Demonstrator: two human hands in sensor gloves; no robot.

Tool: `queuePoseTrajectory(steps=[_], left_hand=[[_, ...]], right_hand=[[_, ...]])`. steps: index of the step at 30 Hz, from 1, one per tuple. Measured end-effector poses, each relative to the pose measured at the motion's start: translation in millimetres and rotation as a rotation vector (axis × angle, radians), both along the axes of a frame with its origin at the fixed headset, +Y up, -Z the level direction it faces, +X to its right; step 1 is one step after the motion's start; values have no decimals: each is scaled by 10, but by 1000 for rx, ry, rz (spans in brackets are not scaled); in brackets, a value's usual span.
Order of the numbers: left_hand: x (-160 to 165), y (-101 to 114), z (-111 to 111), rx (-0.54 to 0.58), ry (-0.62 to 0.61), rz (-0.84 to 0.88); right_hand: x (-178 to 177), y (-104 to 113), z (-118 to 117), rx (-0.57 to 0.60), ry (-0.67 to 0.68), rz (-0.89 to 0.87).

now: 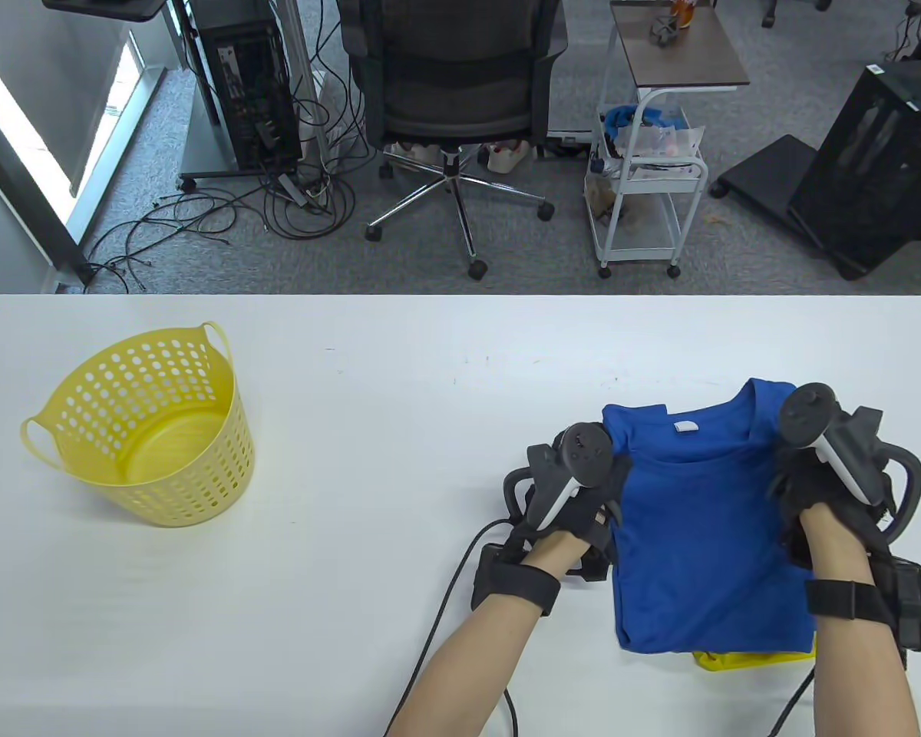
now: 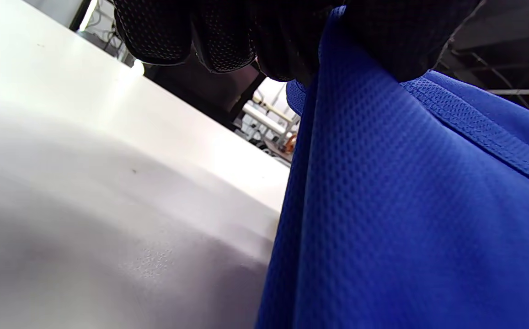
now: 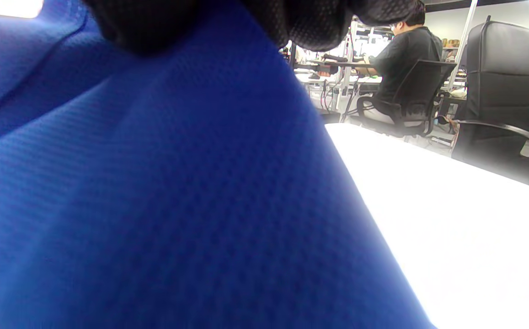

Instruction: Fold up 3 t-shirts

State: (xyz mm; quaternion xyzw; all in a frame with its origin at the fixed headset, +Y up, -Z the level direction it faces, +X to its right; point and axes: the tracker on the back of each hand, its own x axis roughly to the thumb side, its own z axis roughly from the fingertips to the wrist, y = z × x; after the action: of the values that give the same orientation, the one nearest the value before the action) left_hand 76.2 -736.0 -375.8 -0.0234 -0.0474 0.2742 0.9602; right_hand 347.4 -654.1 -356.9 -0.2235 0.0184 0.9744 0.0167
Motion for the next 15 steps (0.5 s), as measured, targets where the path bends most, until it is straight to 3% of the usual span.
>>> queuePoseTrajectory(steps=[9, 15], left_hand=[[170, -167, -288, -51, -12, -64], [245, -268, -406, -39, -3, -197]], right_hand=[[171, -296, -310, -73, -41, -28], [269, -549, -438, -121, -66, -67]])
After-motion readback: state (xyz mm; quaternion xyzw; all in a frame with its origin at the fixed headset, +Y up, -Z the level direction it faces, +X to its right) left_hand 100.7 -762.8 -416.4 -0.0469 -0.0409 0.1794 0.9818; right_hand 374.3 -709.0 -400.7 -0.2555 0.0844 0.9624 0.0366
